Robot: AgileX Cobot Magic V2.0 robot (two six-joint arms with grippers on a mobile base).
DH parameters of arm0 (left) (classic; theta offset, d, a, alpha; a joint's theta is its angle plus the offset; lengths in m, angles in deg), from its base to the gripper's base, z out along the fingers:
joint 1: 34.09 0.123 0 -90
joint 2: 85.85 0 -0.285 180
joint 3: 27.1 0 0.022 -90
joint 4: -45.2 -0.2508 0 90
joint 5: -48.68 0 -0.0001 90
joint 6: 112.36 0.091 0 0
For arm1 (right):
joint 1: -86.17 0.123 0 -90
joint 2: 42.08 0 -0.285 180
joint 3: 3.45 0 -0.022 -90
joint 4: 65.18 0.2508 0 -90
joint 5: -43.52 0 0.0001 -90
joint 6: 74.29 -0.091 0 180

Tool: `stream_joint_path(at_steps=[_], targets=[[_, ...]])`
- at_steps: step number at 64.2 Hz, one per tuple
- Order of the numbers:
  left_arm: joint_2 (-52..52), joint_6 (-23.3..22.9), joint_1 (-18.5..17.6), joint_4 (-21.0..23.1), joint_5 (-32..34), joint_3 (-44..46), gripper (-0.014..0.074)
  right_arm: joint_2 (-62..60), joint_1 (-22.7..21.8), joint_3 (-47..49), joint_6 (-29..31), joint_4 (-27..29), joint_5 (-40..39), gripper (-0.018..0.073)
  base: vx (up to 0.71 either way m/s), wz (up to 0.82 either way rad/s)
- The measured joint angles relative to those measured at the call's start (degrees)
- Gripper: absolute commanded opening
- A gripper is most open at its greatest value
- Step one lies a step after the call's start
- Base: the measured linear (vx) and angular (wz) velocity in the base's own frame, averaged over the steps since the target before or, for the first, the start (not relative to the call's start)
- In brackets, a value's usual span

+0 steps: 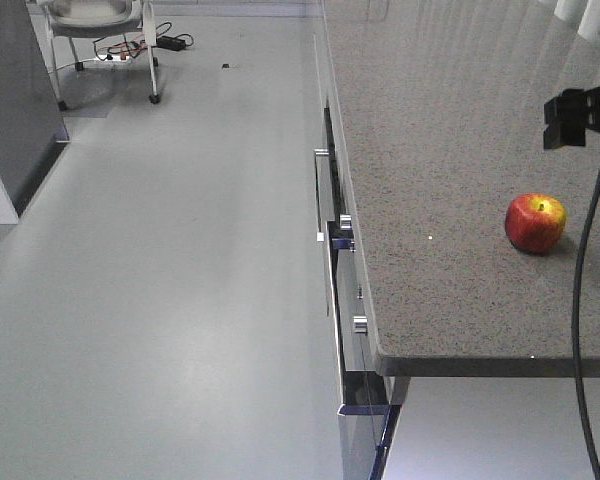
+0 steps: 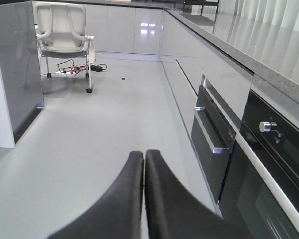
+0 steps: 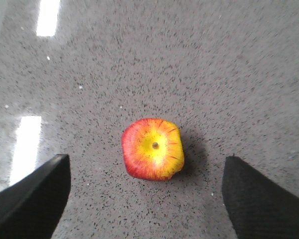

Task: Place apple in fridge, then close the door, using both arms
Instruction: 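Lower the right gripper around the apple and close it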

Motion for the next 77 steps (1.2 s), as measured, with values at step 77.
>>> stream_joint_path(at_steps=[77], targets=[[0.0,0.0,0.0,0.0,0.0,0.0,-0.0006,16.0,-0.8,1.7,6.4,2.7,-1.8,0.0591,0.0,0.0]])
